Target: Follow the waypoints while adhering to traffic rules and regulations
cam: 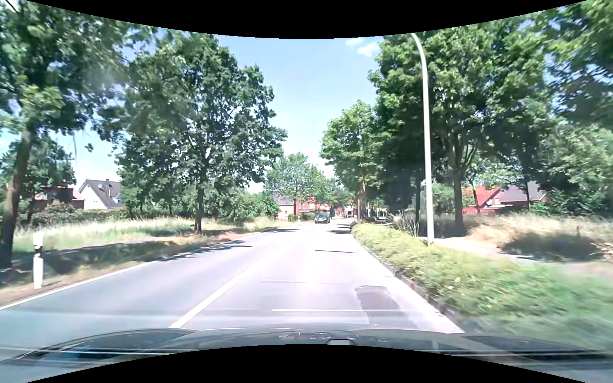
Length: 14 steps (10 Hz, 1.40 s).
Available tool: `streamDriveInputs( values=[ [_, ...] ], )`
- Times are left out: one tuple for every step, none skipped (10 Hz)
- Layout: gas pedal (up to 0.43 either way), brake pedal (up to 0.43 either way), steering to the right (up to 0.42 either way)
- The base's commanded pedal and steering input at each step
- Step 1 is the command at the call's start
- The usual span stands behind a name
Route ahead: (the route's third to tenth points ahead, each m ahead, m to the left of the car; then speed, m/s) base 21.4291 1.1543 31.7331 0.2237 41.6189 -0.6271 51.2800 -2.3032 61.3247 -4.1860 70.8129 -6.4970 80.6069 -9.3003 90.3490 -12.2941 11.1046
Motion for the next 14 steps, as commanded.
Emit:
streamDriveInputs(
  values=[
    [0.189, 0.000, 0.018],
    [0.189, 0.000, 0.017],
    [0.189, 0.000, 0.017],
    [0.189, 0.000, 0.017],
    [0.189, 0.000, 0.014],
    [0.189, 0.000, 0.012],
    [0.189, 0.000, 0.012],
    [0.189, 0.000, 0.010],
    [0.189, 0.000, 0.005],
    [0.189, 0.000, 0.003],
    [0.189, 0.000, 0.008],
    [0.189, 0.000, 0.013],
    [0.189, 0.000, 0.010],
    [0.189, 0.000, 0.006]
  ],
)
